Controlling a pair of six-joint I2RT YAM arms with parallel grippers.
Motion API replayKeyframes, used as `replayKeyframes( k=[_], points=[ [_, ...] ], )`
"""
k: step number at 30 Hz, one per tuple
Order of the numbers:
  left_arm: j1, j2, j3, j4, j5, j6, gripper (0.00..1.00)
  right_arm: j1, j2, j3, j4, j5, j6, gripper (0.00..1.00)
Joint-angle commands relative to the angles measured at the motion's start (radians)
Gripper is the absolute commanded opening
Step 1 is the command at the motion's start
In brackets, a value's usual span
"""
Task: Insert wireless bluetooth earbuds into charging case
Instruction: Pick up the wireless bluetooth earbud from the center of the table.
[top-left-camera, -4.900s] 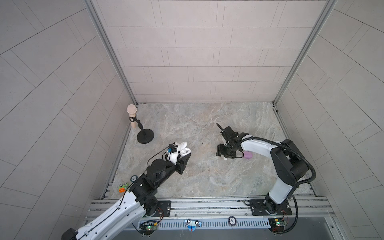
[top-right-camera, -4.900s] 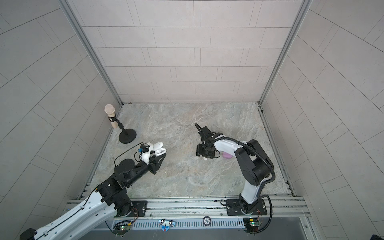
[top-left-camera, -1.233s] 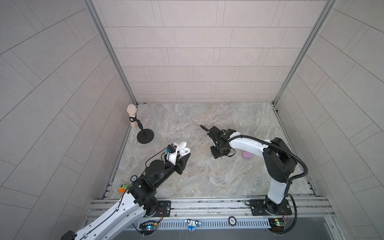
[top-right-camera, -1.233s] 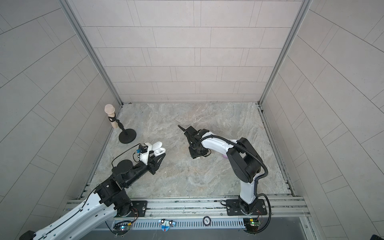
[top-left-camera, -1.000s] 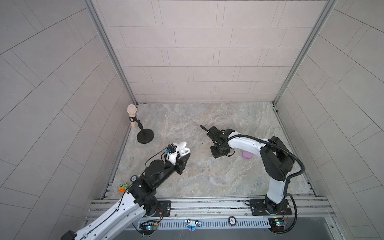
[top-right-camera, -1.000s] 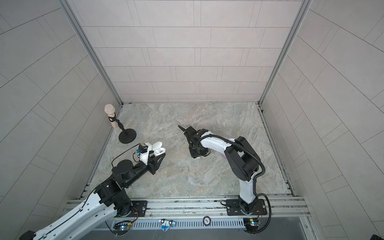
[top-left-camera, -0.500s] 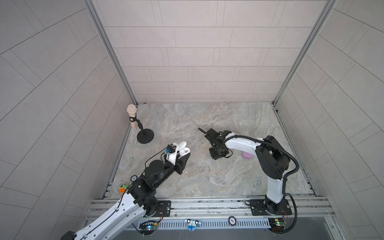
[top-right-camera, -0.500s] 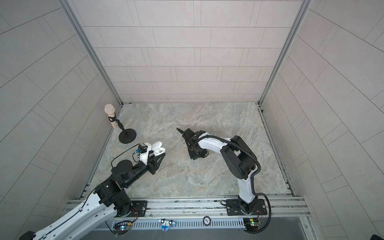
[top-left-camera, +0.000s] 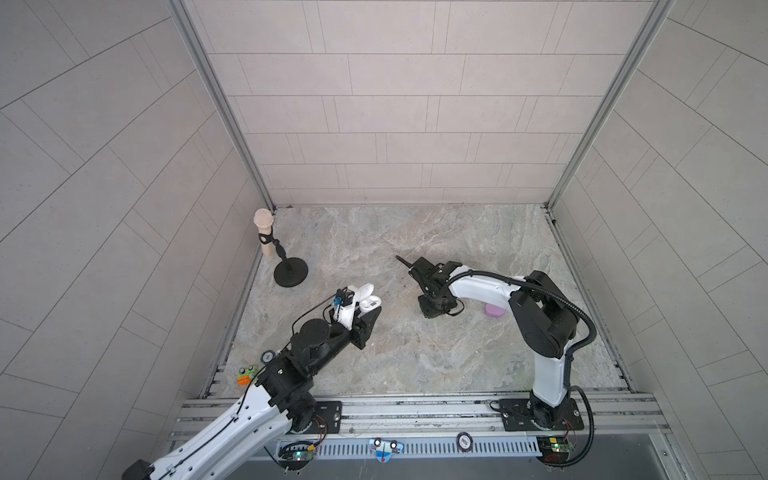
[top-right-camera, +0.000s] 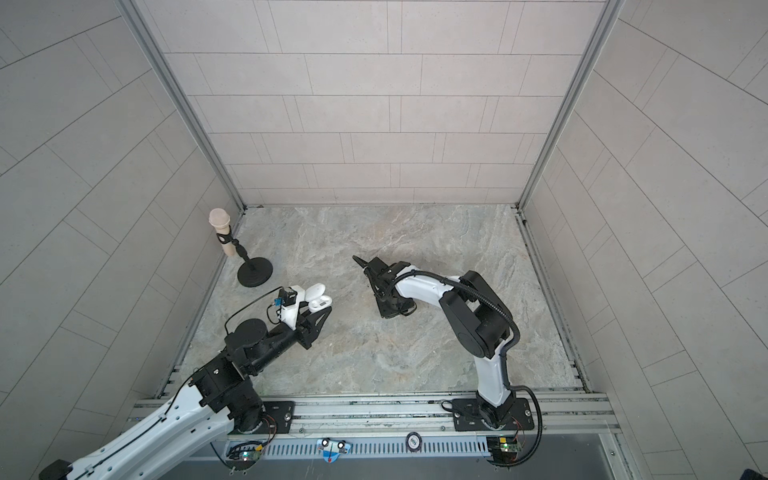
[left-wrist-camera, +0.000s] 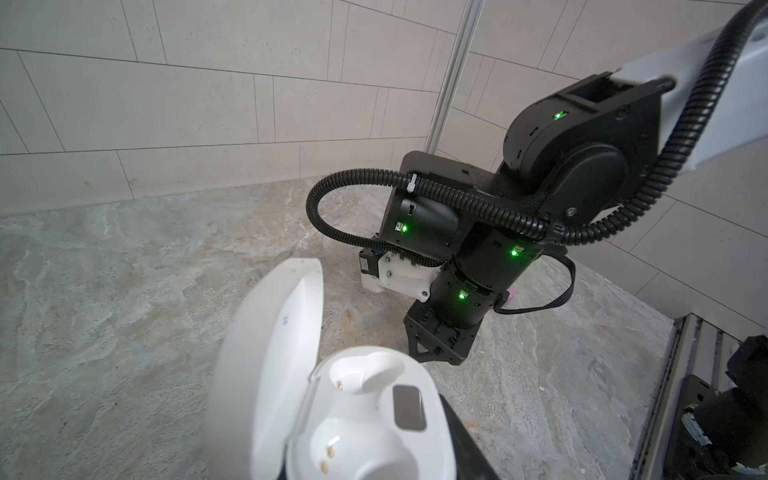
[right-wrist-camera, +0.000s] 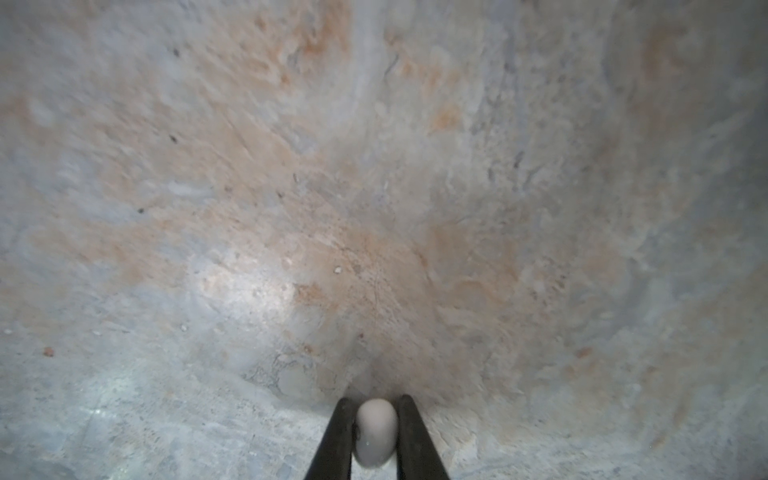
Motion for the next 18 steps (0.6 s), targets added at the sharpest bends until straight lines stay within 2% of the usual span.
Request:
replayKeyframes(
  k=[1,8,15,18],
  points=[
    [0.004,0.020,0.032,0.009,0.020,0.015,0.13,-0.001,-0.043,-0.016,-0.019,0.009,0.011,0.13],
    [0.004,0.117,0.050,0.069,0.081,0.007,0.13,-0.047,-0.283,-0.112,0.003,-0.110,0.034,0.12],
    [-0.002,0.270,0.069,0.226,0.285,0.021,0.14,-0.103,-0.521,-0.136,-0.041,-0.275,0.019,0.11],
    [-0.024,0.321,0.071,0.308,0.360,0.065,0.14,-0.139,-0.599,-0.128,-0.057,-0.376,0.022,0.11]
  ],
)
